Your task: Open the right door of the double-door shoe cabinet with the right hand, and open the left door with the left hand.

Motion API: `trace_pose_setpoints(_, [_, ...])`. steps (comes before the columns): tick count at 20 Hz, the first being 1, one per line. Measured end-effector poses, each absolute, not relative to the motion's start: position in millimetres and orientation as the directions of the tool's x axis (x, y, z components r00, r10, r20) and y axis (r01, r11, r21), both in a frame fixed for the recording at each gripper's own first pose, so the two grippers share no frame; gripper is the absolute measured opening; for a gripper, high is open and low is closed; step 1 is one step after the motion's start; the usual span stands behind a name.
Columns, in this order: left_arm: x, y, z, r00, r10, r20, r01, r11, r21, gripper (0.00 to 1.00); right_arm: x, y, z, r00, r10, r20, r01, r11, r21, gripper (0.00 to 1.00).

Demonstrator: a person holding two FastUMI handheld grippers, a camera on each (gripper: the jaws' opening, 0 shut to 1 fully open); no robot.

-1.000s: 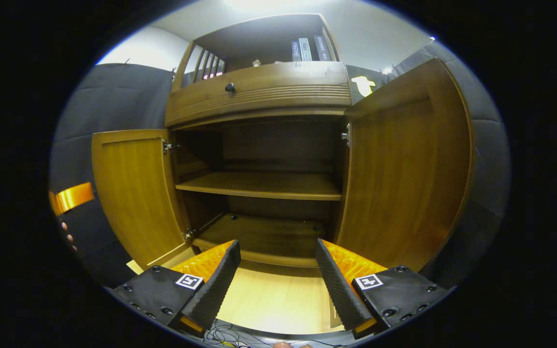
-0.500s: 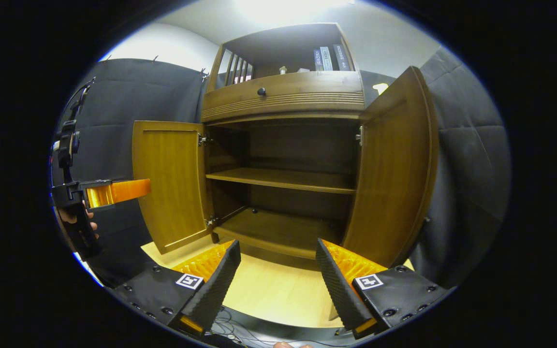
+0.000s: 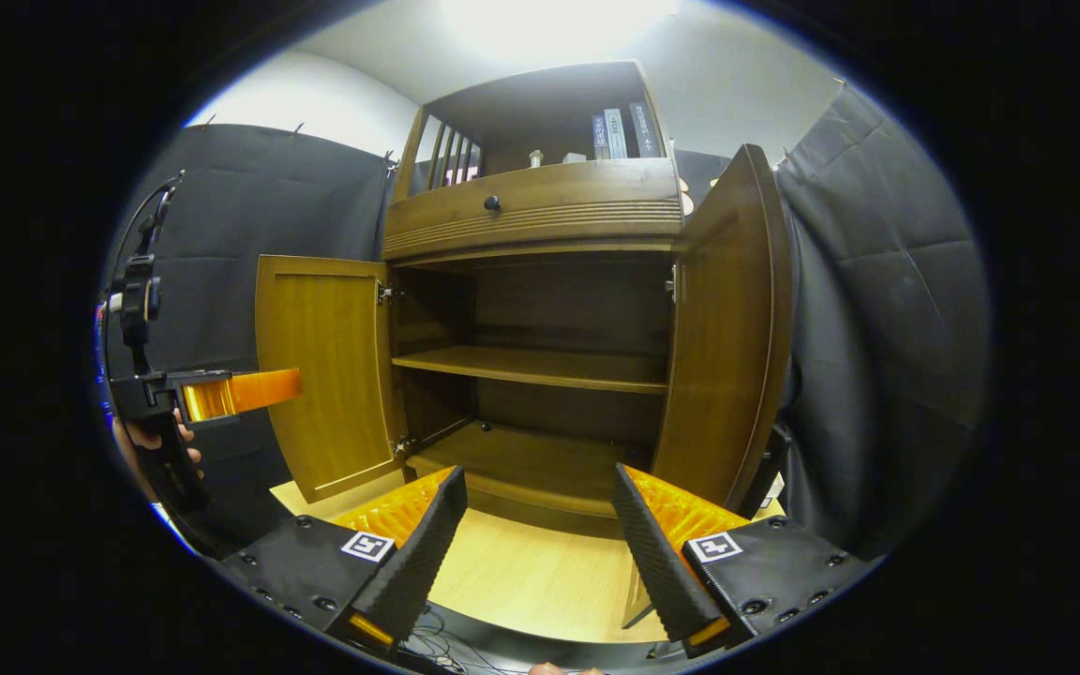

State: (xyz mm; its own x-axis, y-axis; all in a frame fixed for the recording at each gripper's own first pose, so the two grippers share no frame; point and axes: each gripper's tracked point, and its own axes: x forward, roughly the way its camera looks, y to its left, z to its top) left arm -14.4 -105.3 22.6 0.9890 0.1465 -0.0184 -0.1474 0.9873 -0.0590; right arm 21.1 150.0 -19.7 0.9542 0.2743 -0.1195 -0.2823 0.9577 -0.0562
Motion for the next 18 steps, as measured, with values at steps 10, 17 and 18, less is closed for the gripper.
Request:
trace_pose_setpoints(10, [-15.2, -103.6, 24.0, 0.982, 0.185, -0.048, -0.186, 0.983, -0.006, 0.94, 9.1, 162.7, -33.1, 0.936, 0.307, -0.17, -0.313, 0.95, -0.01, 0.97])
trace_pose_setpoints(17, [-13.5, -109.1, 28.7, 0.994, 0.109, -0.016, -0.109, 0.994, -0.008, 0.95, 27.9, 173.3, -16.6, 0.953, 0.266, -0.147, -0.273, 0.962, -0.025, 0.97])
trace_pose_setpoints(18, [-13.3, -109.7, 30.6, 0.995, 0.098, -0.005, -0.098, 0.995, -0.008, 0.95, 31.4, 175.2, -14.1, 0.954, 0.261, -0.145, -0.268, 0.963, -0.032, 0.97])
